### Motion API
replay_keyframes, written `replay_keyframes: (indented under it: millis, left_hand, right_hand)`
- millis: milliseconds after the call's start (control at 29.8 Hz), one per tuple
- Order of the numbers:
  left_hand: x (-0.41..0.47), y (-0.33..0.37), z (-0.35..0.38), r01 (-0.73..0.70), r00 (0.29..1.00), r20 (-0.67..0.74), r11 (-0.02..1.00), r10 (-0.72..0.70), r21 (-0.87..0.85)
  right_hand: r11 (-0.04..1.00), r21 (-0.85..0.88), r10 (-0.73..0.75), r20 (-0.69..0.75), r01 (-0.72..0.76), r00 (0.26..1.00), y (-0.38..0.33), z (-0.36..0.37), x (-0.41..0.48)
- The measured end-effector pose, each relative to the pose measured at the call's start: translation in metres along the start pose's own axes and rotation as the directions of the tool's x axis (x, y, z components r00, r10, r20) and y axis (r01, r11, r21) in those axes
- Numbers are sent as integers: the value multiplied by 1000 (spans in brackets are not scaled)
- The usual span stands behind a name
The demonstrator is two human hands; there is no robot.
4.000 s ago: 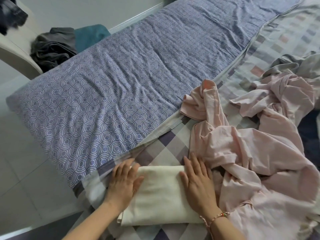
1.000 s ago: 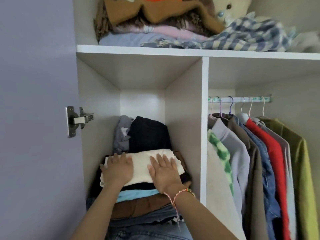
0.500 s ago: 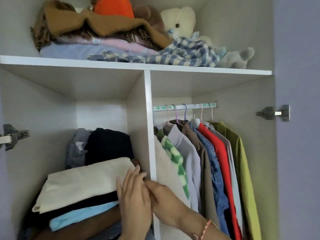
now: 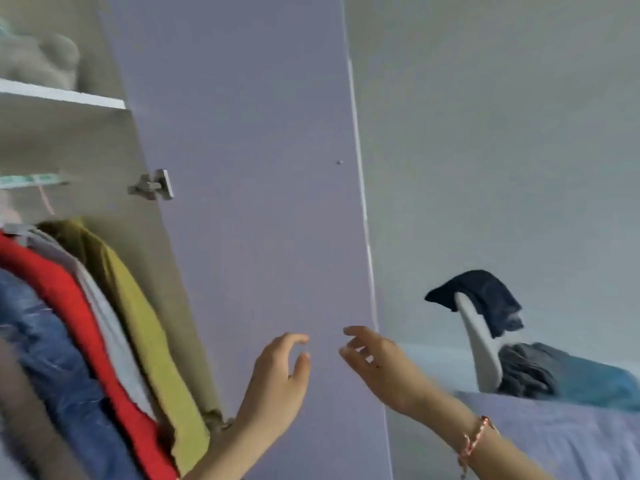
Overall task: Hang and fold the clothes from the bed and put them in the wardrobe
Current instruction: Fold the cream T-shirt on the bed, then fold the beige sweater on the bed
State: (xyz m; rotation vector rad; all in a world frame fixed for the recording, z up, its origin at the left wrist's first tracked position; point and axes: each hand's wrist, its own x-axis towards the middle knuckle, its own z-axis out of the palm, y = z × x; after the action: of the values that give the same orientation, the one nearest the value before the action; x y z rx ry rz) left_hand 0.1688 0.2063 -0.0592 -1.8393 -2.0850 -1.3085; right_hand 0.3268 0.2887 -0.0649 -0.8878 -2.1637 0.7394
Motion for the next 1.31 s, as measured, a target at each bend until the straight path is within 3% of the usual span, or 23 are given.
replay_keyframes:
  millis: [67,134,235,302,369,403,436,537,672,705,739,806,940,1007,1074,1209,1309]
  left_hand:
    - [3,34,56,-35,988,148,997,44,-63]
    - [-2,72,110,-66,949,299,991,97,-112]
    - [-9,126,188,-86,845,510,982,161,-167]
    - [-13,144,216,-95,807,564,981,177,-172]
    - [-32,184,261,-163,701,667,968,251,-192]
    - [-31,188,263,-204,670,693,964,265,-171]
    - [-53,218,297,-247,565,760,945,321,-215]
    - [-64,244,316,-313,455,811,919,368,-241]
    - [-104,286,373,-404,205,865,844,459,-352]
    - [-107,286,373,-416,196,857,831,477,-368]
    - [-116,296,381,-436,143,854,807,500,-399]
    - [-142,312,413,-478,-12,852,746,523,-464]
    - [-184,335,435,-512,-224,804,636,550,-578]
    - [-191,340,441,-505,-267,784,611,560,-609]
    - [-216,352,452,-504,-352,744,554,569,-662]
    - [-269,377,453,-480,-454,681,486,575,-730]
    - [-311,393,451,-468,-511,636,433,578,-770]
  right_hand:
    - [984,4,179,-114,-180,977,67,-58,-42]
    - [930,41,366,-220,-366,904,126,-112,-96]
    - [802,119,575,-419,-585,703,188,-166,-190]
    - [745,179,642,-455,-642,617,204,-177,-228]
    - [657,229,714,-497,-718,494,219,-191,-293]
    - [649,246,722,-499,-720,480,226,-189,-297]
    - [560,277,762,-543,-781,354,229,-195,-347]
    - [522,282,768,-566,-805,300,232,-199,-380]
    - [413,394,752,-657,-821,63,233,-199,-454]
    - [393,405,756,-654,-826,39,228,-198,-456]
    - [359,432,749,-662,-828,-21,229,-195,-472]
    - [293,544,733,-655,-786,-180,220,-181,-506]
    - [160,685,703,-585,-711,-405,200,-138,-551]
    - [122,692,703,-567,-711,-430,192,-123,-559]
    - [62,763,657,-516,-643,-549,175,-103,-580]
    - [6,848,568,-439,-530,-696,146,-74,-620]
    - [-12,871,546,-406,-492,-733,139,-65,-650]
